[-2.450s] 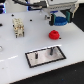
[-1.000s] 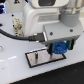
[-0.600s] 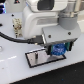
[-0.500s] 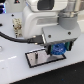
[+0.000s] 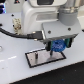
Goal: Insert the blue gear onto the right peg, followed by the red gear
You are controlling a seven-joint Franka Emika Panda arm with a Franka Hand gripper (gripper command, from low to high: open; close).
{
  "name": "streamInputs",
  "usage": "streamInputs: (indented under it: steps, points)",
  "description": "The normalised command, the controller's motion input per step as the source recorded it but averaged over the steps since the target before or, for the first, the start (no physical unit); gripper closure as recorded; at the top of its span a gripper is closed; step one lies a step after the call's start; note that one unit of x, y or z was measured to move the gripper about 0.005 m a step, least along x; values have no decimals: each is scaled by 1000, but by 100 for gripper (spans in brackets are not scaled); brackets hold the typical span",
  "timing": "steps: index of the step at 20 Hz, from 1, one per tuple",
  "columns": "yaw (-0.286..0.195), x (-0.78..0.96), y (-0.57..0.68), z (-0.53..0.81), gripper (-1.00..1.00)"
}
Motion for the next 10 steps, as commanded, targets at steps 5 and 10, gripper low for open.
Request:
streamInputs:
  steps: [5,10]
  points:
    - [0,129,-181,-76,100]
    - [0,120,-205,-104,100]
